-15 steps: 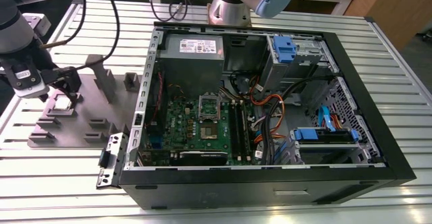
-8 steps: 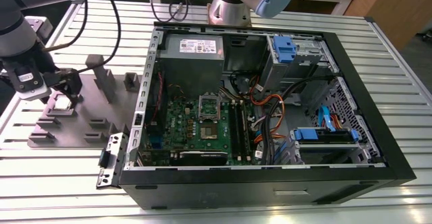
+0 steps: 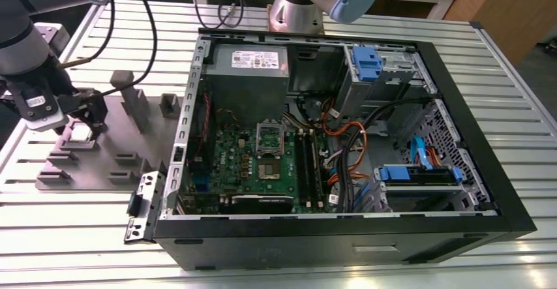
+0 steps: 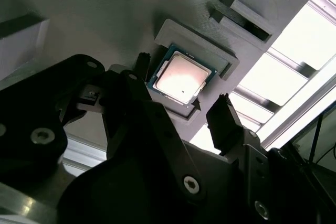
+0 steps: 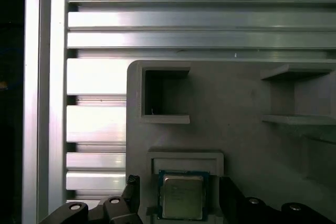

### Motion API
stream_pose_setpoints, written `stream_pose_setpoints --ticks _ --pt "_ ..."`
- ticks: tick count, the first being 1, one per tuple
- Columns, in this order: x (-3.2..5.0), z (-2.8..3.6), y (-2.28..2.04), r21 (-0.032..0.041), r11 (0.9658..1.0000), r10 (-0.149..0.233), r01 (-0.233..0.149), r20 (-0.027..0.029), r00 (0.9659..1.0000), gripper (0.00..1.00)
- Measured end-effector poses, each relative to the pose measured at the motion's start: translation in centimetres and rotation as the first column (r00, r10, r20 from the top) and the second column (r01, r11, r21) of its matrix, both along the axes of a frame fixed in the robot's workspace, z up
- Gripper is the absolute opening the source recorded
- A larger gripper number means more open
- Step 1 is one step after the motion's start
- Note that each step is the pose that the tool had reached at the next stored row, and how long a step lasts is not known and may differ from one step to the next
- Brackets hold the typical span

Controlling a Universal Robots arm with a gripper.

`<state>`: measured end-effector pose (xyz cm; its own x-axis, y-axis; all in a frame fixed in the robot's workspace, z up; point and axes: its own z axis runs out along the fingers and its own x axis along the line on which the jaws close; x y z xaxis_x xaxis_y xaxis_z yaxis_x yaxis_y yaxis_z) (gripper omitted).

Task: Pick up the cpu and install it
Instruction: 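Pick up the cpu and move it towards the insertion slot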

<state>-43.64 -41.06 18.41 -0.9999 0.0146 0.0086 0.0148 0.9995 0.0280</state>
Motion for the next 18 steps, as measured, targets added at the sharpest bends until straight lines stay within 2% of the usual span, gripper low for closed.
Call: stream_pose_setpoints --ticks 7,8,18 --pt "0.01 -0.20 -0.02 0.0000 1.0000 0.000 0.000 0.0003 1.0000 0.69" --pt "0.01 -0.21 -0.02 -0.0001 1.0000 0.000 0.000 0.0008 1.0000 0.62" --pt "0.01 -0.30 -0.04 -0.0018 1.0000 0.000 0.000 0.0091 1.0000 0.62"
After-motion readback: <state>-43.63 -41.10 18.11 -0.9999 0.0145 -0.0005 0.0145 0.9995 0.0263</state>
